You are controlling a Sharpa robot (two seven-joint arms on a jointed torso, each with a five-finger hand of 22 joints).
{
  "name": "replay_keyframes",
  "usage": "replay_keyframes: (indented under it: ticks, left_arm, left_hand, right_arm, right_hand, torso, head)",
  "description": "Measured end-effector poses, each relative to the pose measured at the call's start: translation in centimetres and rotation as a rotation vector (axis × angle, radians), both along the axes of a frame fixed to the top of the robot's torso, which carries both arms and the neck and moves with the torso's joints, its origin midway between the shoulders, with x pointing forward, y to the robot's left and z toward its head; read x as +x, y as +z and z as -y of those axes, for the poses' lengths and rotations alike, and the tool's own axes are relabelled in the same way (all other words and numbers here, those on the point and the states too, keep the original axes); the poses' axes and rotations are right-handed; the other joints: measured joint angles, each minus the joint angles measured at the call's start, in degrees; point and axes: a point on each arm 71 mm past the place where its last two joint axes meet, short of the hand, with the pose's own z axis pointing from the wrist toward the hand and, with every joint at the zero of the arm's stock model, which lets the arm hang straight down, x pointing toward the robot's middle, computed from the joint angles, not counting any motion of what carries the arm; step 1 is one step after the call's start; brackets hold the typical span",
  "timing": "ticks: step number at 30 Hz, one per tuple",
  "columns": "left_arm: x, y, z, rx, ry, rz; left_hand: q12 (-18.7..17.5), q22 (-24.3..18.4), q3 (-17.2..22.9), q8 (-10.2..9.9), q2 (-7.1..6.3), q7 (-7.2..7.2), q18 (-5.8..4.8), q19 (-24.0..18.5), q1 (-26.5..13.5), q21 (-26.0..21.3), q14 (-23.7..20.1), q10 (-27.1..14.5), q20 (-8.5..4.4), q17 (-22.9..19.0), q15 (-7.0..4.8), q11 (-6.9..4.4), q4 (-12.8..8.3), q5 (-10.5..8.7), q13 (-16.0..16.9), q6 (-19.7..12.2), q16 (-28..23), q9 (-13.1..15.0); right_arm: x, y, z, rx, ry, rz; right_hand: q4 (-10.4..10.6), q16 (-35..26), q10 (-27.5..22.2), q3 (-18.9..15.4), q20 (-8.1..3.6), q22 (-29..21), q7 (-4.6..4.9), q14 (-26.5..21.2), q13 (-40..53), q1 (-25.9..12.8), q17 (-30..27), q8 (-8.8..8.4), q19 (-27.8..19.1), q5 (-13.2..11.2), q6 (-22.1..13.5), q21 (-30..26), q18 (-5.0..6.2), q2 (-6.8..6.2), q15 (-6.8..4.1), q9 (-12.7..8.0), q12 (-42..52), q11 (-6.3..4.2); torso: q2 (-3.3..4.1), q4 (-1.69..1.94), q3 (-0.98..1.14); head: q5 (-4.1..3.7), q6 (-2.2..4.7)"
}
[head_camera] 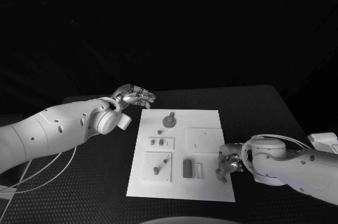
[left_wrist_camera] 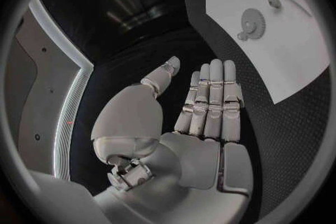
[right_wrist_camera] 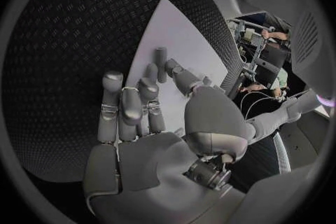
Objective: Assemble the parts on the task board
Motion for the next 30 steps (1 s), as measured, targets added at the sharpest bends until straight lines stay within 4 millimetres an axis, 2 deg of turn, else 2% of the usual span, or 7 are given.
replay_keyframes:
  ticks: [2,5,9,12,14,16,30]
  left_arm:
    - [0.00,0.00,0.00,0.000,0.000,0.000]
    - [0.00,0.00,-0.01,0.000,0.000,0.000]
    - [0.00,0.00,-0.05,0.000,0.001,0.000]
    - [-0.01,0.00,-0.07,0.000,0.001,0.000]
    - [-0.01,0.00,-0.07,0.000,0.001,0.000]
    - [-0.01,0.00,-0.08,0.000,0.001,0.000]
    - [-0.01,0.00,-0.09,0.000,0.001,0.000]
  left_hand:
    - [0.00,0.00,0.00,0.00,0.00,0.00,0.00,0.00,0.00,0.00,0.00,0.00,0.00,0.00,0.00,0.00,0.00,0.00,0.00,0.00,0.00,0.00]
    - [0.00,0.00,0.00,0.00,0.00,0.00,0.00,0.00,0.00,0.00,0.00,0.00,0.00,0.06,0.00,0.00,0.00,0.00,0.00,0.00,-0.22,0.00]
    - [0.00,-0.01,0.00,0.00,0.00,0.00,0.00,0.00,0.00,0.00,0.00,0.00,0.00,0.06,0.00,0.00,0.00,0.00,0.00,0.00,-0.22,0.00]
    - [0.00,-0.01,0.00,0.00,0.00,0.00,0.00,0.00,0.00,0.00,0.00,0.00,0.00,0.06,0.00,0.00,0.00,0.00,0.00,0.00,-0.22,0.00]
    - [0.00,-0.01,0.00,0.00,0.00,0.00,0.00,0.00,0.00,0.00,0.00,0.00,0.00,0.10,0.00,0.00,0.00,0.00,-0.01,0.00,-0.22,0.00]
    - [0.00,-0.01,0.00,0.00,0.00,0.00,0.00,0.00,0.00,0.00,0.00,0.00,0.00,0.10,0.00,0.00,0.00,0.00,-0.05,0.00,-0.22,0.00]
    - [0.00,-0.02,0.00,0.00,0.00,0.00,0.00,0.00,0.00,0.00,0.00,0.00,0.00,0.16,0.00,0.00,0.00,0.00,-0.04,0.00,-0.22,-0.05]
  right_arm:
    - [-0.03,0.02,-0.07,-0.001,0.003,0.002]
    - [-0.07,0.04,-0.21,-0.003,0.009,0.006]
    - [-0.20,0.04,-0.39,-0.013,0.022,0.017]
    - [-0.27,0.02,-0.47,-0.016,0.029,0.024]
    - [-0.30,0.01,-0.49,-0.017,0.031,0.027]
    - [-0.31,0.00,-0.51,-0.016,0.032,0.029]
    - [-0.24,-0.25,-0.47,0.047,-0.024,0.033]
  right_hand:
    - [0.37,-0.03,-0.17,-0.71,0.27,0.00,0.09,-0.03,-0.12,0.22,-0.13,0.00,-0.27,0.00,-0.09,0.00,0.00,0.26,0.03,-0.02,-0.03,0.16]
    - [1.61,-0.34,-0.41,-1.72,0.28,0.00,0.13,-0.49,-0.35,-1.30,-0.61,0.00,-0.28,0.01,-0.14,0.00,0.00,1.56,0.02,-0.02,-0.39,-0.02]
    - [3.24,-1.01,-0.69,-1.30,0.48,0.00,0.18,-1.54,-0.77,-4.85,-1.82,0.00,-0.49,0.53,-0.18,-0.37,0.01,2.09,0.29,-0.01,-1.05,0.26]
    - [2.86,-1.02,-0.70,-0.77,0.67,0.00,0.18,-1.87,-0.95,-5.71,-2.11,0.00,-0.70,0.57,-0.19,-0.38,0.01,3.17,0.23,0.04,-1.40,0.27]
    - [1.22,-1.02,-0.71,-0.20,0.67,0.00,0.18,-1.87,-0.96,-5.79,-2.12,0.00,-0.70,0.50,-0.18,-0.38,0.01,4.80,0.23,0.05,-1.39,0.28]
    - [0.49,-1.02,-0.78,0.07,0.67,-0.01,0.18,-1.87,-0.96,-5.50,-2.03,0.01,-0.70,0.44,-0.19,-0.38,0.02,5.43,0.23,0.06,-1.39,0.35]
    - [-0.34,0.07,0.27,0.66,0.54,-0.01,0.24,-0.32,-0.68,-4.36,0.88,0.05,-0.52,0.17,-0.12,0.35,0.01,4.39,-0.27,0.21,-1.05,-0.26]
  torso:
    - [-0.01,0.01,0.00]
    - [-0.01,0.01,0.00]
    - [-0.01,0.03,-0.02]
    - [-0.01,0.02,-0.02]
    - [-0.01,0.02,-0.02]
    - [-0.01,0.01,-0.02]
    - [-0.01,0.03,-0.03]
  head:
    - [0.00,0.01]
    - [0.00,0.02]
    - [-0.01,0.02]
    - [-0.01,0.02]
    - [-0.02,-0.03]
    - [-0.04,-0.05]
    - [-0.27,-0.15]
